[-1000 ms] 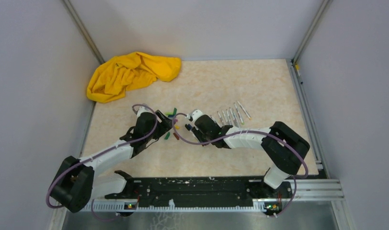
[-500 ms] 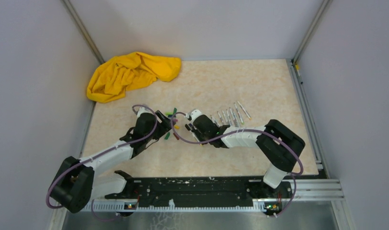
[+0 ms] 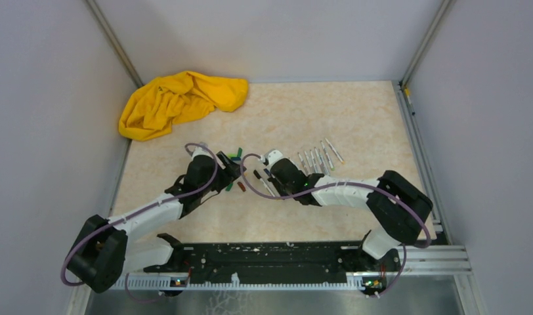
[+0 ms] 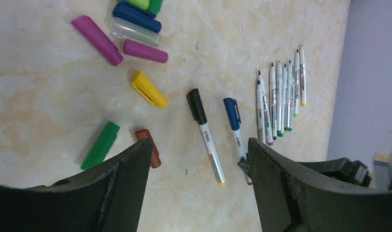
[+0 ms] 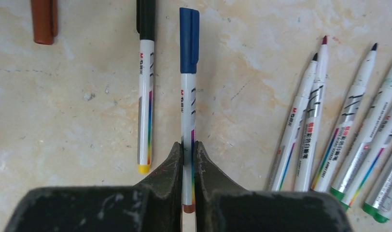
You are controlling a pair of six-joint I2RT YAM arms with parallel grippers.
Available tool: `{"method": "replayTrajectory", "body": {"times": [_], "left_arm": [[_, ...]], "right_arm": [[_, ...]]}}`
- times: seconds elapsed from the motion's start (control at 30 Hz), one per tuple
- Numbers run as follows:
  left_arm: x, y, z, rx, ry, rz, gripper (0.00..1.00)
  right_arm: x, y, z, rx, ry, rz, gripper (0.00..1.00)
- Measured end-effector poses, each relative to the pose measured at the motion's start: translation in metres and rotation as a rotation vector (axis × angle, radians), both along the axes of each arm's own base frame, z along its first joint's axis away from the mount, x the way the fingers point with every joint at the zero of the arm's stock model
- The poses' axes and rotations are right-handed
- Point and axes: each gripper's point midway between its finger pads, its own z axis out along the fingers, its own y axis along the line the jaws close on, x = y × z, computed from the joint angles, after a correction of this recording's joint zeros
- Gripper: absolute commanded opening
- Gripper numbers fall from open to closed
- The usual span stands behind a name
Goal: Open the pen caps
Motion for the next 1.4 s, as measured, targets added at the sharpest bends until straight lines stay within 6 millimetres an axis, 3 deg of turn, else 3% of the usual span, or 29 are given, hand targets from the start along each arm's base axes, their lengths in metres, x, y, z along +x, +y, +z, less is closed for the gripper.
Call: {"method": "replayTrajectory", "body": {"times": [0.23,0.47,0.77,0.9,1.1,1.23,1.4], "left_arm": [[-0.009,-0.031,0.004,-0.042,0.008,-0.074,0.78],[-0.013,-0.062,0.006,-0.085,0.03,-0.114,0.78],[-0.012,-0.079,-0.005,-0.092,0.072,-0.097,0.74],[-0.01,-0.08,-0.008,-0.1,0.085,-0.074,0.61],[-0.007,-0.08,-0.005,-0.121,0.081,-0.048,0.3],[-0.006,-0.084,0.0,-0.148,0.078,-0.039,0.0],[-0.005,-0.089,0.008,-0.174,0.059,-0.045,0.0]], "right_arm": [[0.0,0.004,0.04,0.084,-0.063,0.005,0.0],[-0.007,0.01,0.042,0.089,-0.064,0.028,0.0],[-0.022,0.019,0.053,0.129,-0.08,0.052,0.0],[-0.028,0.024,0.061,0.149,-0.091,0.061,0.0],[-0.034,0.028,0.063,0.155,-0.095,0.07,0.0],[-0.038,0.03,0.061,0.162,-0.087,0.072,0.0],[-0.039,0.029,0.059,0.163,-0.089,0.062,0.0]]}}
